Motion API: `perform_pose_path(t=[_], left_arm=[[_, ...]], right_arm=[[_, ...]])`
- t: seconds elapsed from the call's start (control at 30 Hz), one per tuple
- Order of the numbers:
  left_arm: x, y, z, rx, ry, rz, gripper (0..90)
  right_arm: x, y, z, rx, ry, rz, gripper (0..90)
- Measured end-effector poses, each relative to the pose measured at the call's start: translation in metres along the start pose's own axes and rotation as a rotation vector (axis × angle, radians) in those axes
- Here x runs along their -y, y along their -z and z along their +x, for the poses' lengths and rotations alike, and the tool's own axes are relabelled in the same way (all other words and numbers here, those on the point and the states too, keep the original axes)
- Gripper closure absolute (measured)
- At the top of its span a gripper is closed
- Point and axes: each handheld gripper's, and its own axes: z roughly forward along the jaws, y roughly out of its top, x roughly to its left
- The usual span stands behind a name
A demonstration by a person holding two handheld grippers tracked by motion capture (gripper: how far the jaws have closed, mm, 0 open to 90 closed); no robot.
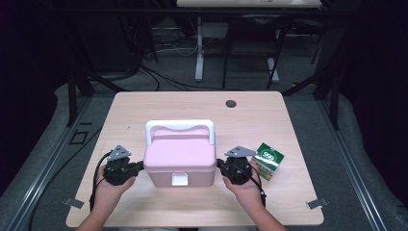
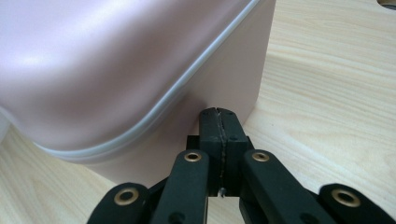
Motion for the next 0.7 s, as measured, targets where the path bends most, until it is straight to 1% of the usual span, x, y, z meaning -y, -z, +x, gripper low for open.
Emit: perform_pose_path(t=[0.1, 0.13, 0.23, 0.27, 0.4, 0.47, 0.5, 0.6, 0.7], left_arm=[[0.001, 0.001, -0.004, 0.007, -0.006, 0.003, 90.0], [0.002, 0.001, -0.005, 0.009, -0.007, 0.003, 90.0], [0.002, 0.002, -0.007, 0.017, -0.01, 0.005, 90.0], [0.003, 0.003, -0.01, 0.021, -0.019, 0.008, 90.0], [0.005, 0.004, -0.014, 0.027, -0.027, 0.01, 90.0], [0.006, 0.004, -0.016, 0.034, -0.025, 0.009, 90.0], [0.006, 0.004, -0.016, 0.034, -0.025, 0.009, 90.0], [0.008, 0.006, -0.019, 0.049, -0.033, 0.016, 90.0], [0.01, 0.008, -0.021, 0.058, -0.03, 0.012, 90.0]], right_arm=[[0.004, 0.005, 0.0, 0.0, 0.001, 0.002, 90.0], [0.004, 0.007, 0.0, -0.001, 0.006, 0.012, 90.0], [0.007, 0.009, 0.0, 0.006, 0.003, 0.0, 90.0], [0.009, 0.012, 0.0, -0.002, -0.001, -0.001, 90.0], [0.013, 0.017, 0.001, -0.003, 0.0, 0.001, 90.0], [0.014, 0.021, 0.002, -0.001, -0.001, 0.015, 90.0], [0.016, 0.022, 0.002, -0.001, -0.002, 0.007, 90.0], [0.019, 0.026, 0.003, -0.004, 0.0, 0.01, 90.0], [0.022, 0.029, 0.003, -0.007, -0.005, 0.003, 90.0]])
